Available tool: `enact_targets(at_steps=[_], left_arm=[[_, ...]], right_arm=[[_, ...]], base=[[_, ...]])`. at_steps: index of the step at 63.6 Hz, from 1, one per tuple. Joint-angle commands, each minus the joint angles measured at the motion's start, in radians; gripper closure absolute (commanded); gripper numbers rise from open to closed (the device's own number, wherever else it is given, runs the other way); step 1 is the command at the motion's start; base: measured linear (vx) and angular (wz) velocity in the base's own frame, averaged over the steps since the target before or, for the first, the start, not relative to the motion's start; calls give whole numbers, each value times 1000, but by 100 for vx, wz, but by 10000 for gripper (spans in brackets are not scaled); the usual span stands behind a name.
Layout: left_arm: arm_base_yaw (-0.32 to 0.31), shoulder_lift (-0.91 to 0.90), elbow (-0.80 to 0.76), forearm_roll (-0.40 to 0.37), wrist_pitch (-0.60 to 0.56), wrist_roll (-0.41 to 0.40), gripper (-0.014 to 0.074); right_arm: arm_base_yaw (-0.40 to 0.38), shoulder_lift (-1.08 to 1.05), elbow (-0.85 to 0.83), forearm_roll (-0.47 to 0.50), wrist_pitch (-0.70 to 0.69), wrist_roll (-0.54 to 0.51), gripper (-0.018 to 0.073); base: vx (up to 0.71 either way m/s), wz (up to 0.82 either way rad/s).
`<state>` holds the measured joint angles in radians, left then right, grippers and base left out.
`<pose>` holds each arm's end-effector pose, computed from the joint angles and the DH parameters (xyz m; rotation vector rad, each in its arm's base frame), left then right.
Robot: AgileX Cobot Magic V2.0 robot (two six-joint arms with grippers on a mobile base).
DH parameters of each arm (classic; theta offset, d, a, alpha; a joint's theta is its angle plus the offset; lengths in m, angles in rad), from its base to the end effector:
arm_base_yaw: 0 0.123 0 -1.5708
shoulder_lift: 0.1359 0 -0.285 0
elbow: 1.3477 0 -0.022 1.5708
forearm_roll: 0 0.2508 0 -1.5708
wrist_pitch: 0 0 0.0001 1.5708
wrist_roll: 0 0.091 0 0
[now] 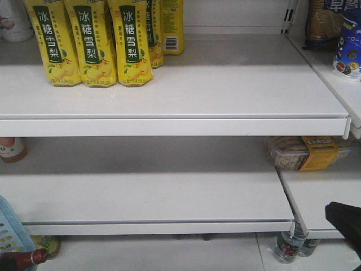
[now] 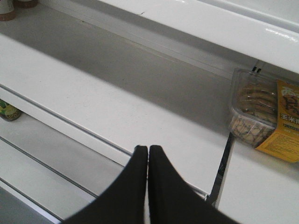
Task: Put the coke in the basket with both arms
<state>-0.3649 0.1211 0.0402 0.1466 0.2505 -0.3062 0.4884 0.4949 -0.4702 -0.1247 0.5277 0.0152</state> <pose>0.0594 -0.0192 0.1699 0.1662 1.8985 -0.3257 0.0910 0.0419 0.2882 -0.5454 1.9622 0.1853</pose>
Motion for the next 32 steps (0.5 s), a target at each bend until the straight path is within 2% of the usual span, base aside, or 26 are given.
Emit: enact_targets(at_steps=[1, 7, 11, 19, 32], left_arm=[[21, -45, -3, -42, -128, 217, 603], [63, -104, -3, -82, -153, 306, 603], [90, -140, -3, -97, -168, 331, 603], [162, -148, -3, -97, -220, 348, 603], [229, -149, -3, -97, -319, 349, 603]], right_arm=[[1, 3, -25, -11, -64, 0, 564], [1, 3, -25, -11, -64, 0, 564], [1, 3, -25, -11, -64, 0, 564], [1, 3, -25, -11, -64, 0, 564], [1, 3, -25, -11, -64, 0, 564]], base=[[0, 0], [0, 0], [0, 0], [0, 0], [0, 0]])
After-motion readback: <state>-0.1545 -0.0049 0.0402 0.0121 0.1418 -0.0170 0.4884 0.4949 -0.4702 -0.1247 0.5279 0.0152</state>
